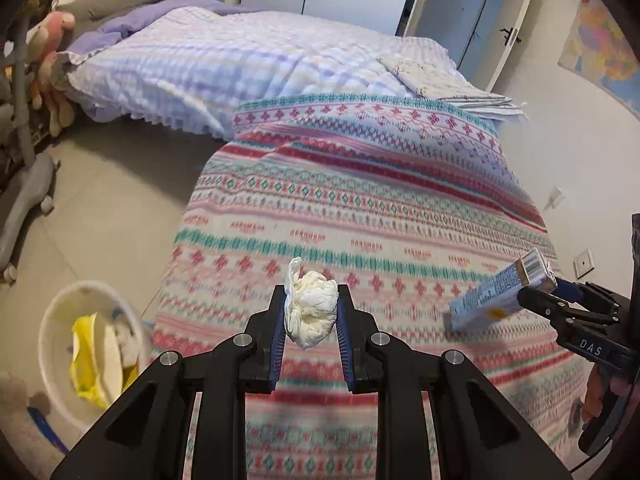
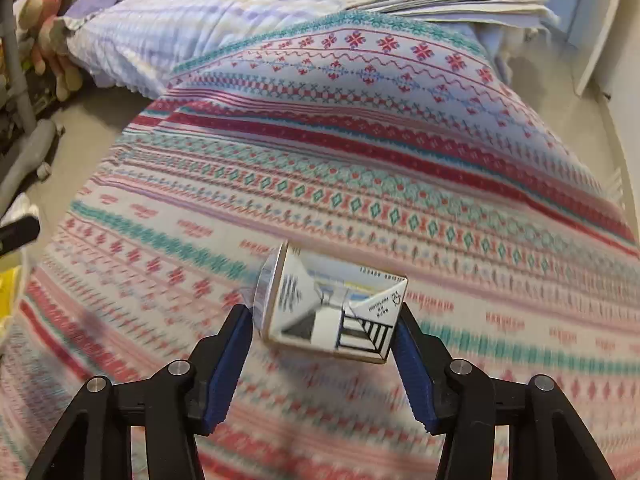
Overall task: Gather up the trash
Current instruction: 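Lift the milk carton with the right tool while the left tool carries the tissue to the wastebasket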
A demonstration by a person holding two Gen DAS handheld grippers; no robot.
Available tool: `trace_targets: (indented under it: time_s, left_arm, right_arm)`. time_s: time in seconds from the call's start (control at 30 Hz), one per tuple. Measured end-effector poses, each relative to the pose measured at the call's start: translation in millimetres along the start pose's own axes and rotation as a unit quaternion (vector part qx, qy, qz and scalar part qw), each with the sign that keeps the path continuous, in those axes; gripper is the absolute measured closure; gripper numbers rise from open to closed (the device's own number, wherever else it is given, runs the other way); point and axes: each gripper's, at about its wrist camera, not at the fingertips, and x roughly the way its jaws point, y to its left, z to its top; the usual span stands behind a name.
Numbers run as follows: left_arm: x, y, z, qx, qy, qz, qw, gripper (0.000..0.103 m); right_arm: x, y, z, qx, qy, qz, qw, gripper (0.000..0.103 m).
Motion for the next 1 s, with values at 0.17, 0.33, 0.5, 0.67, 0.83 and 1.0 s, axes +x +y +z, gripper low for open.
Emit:
trace_targets:
  time_s: [0.17,0.33,0.5,0.67,0.83,1.0]
  left_arm:
    - [-20,13,-14,-0.003,0.006,-0.008,0.9999,0.079]
    - [-35,25,-24,-0.002,0.01,-0.015,0.9998,0.079]
    - [-47,37,-31,-0.006,0.012,-0.024,0.9996,0.079]
    - [-56,52,-34,-0.008,0.006,-0.02,0.9998,0.079]
    - [-61,77,-37,-0.025,0.006,-0.017,0.9995,0.078]
    - [-63,115,-41,-0.047,0.01,0.002,0.9988,0.078]
  right_arm:
    - [-20,11,-17,0.029,0.008,0.017,0.999,0.048]
    - [-43,25,-29,0.029,-0.002,0.021,0.999,0.053]
    - [-62,41,-36,0.009,-0.018,0.02,1.0,0.053]
    - [-73,57,-36,-0.005,-0.026,0.028,0.999,0.053]
    - [-74,76,-32,-0.014,-0.03,0.036,0.999,0.053]
    - [-66,109,-24,-0.03,-0.03,0.049,0.998,0.053]
